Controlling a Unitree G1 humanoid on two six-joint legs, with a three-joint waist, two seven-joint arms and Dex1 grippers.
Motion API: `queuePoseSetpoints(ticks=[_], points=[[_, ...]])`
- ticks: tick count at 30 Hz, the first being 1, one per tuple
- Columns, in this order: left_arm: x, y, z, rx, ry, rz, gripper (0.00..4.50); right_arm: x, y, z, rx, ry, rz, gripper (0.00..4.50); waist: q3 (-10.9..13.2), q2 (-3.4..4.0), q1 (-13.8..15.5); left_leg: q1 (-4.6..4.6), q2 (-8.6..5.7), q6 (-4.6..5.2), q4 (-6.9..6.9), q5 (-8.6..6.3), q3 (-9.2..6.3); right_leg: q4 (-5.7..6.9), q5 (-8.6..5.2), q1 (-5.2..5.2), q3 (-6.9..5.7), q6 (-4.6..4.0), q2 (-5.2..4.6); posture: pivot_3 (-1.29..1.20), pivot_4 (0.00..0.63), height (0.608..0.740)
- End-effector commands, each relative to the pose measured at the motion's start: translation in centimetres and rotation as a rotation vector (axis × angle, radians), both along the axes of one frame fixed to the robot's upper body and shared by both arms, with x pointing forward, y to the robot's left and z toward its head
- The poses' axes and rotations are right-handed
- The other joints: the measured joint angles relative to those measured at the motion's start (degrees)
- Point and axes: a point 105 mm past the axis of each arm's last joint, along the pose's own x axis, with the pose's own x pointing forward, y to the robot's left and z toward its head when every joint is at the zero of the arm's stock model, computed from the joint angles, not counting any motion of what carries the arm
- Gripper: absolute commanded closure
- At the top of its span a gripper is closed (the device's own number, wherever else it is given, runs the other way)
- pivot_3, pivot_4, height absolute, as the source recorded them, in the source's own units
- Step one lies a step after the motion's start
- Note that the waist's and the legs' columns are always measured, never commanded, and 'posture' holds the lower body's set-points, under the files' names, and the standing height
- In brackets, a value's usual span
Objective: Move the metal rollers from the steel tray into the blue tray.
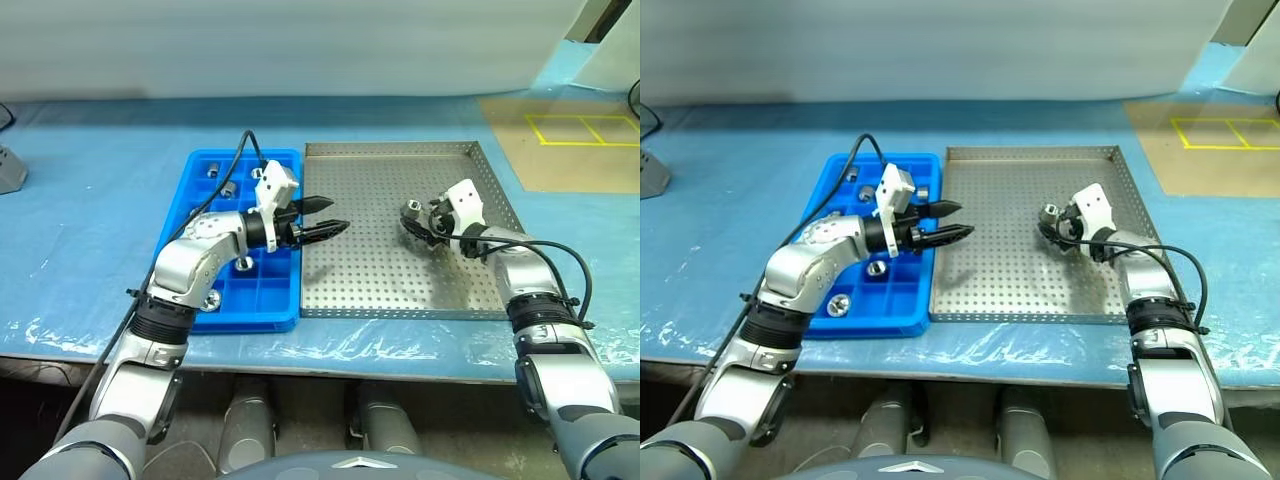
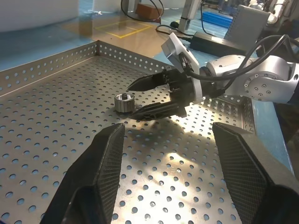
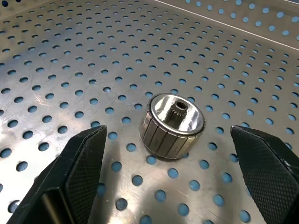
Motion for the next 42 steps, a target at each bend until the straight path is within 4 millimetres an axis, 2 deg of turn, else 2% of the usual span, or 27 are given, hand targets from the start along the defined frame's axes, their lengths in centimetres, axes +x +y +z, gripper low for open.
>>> queuePoseSetpoints(ticks=[1,10,17,25,26,28,33,38,42], points=[[-0.1,0.2,1.2,-0.019,-0.049,0.0,1.34,0.5,-0.7,1.2,-0.021,-0.051,-0.023,0.14,0.0,0.0,0.1,0.0,0.0,0.0,0.01,0.0,0.0,0.0,0.0,0.02,0.0,0.0,0.0,-0.1,0.15,0.74],[-0.2,0.5,0.9,-0.018,-0.039,0.027,1.34,1.5,-1.9,-0.1,-0.035,-0.042,-0.146,0.14,0.0,0.0,0.04,-0.01,0.0,0.07,0.04,-0.05,0.0,-0.03,0.0,0.03,0.0,0.0,-0.01,-0.08,0.15,0.74],[-0.6,0.7,1.1,-0.016,-0.036,0.029,1.34,1.6,1.6,-0.5,-0.021,-0.036,-0.028,0.14,0.0,0.0,-0.12,0.03,0.03,0.07,0.04,-0.04,0.01,-0.02,0.0,0.05,0.0,0.0,-0.01,-0.08,0.15,0.74],[-0.6,0.2,1.2,-0.011,-0.036,0.023,1.34,1.7,2.5,-0.6,-0.019,-0.047,-0.016,0.14,0.0,0.0,0.02,0.01,0.02,0.07,0.04,-0.05,0.01,-0.03,0.0,0.05,0.0,0.0,-0.01,-0.08,0.15,0.74],[-0.6,0.2,1.2,-0.01,-0.035,0.024,1.34,1.7,2.4,-0.6,-0.019,-0.047,-0.016,0.53,0.0,0.0,0.02,0.01,0.03,0.07,0.04,-0.05,0.01,-0.03,0.0,0.05,0.0,0.0,-0.01,-0.08,0.15,0.74],[-0.7,0.2,1.0,-0.007,-0.033,0.027,1.34,1.6,2.3,-0.7,-0.028,-0.048,-0.021,0.98,0.0,0.0,0.02,0.02,0.03,0.06,0.02,-0.05,0.01,-0.03,0.0,0.05,0.0,0.0,-0.01,-0.08,0.15,0.74],[-0.8,0.2,0.9,-0.002,-0.03,0.03,1.34,1.6,2.3,-0.9,-0.043,-0.048,-0.021,2.71,0.0,0.0,0.08,0.01,0.01,0.06,0.02,-0.05,0.01,-0.04,0.0,0.05,0.0,0.0,-0.01,-0.07,0.15,0.74],[-0.9,0.5,1.0,-0.003,-0.031,0.041,1.34,1.7,2.7,-0.9,-0.042,-0.045,-0.014,2.8,0.0,0.0,0.06,0.01,0.02,0.06,0.0,-0.05,0.01,-0.05,0.0,0.05,0.0,0.0,-0.01,-0.06,0.15,0.74],[-0.8,1.9,1.3,-0.002,-0.038,0.075,1.34,1.3,4.5,-0.3,-0.007,-0.039,0.087,2.8,0.0,0.01,-0.16,0.02,0.03,0.06,-0.04,-0.05,0.01,-0.08,-0.01,0.04,0.0,0.0,-0.01,-0.05,0.15,0.74]])
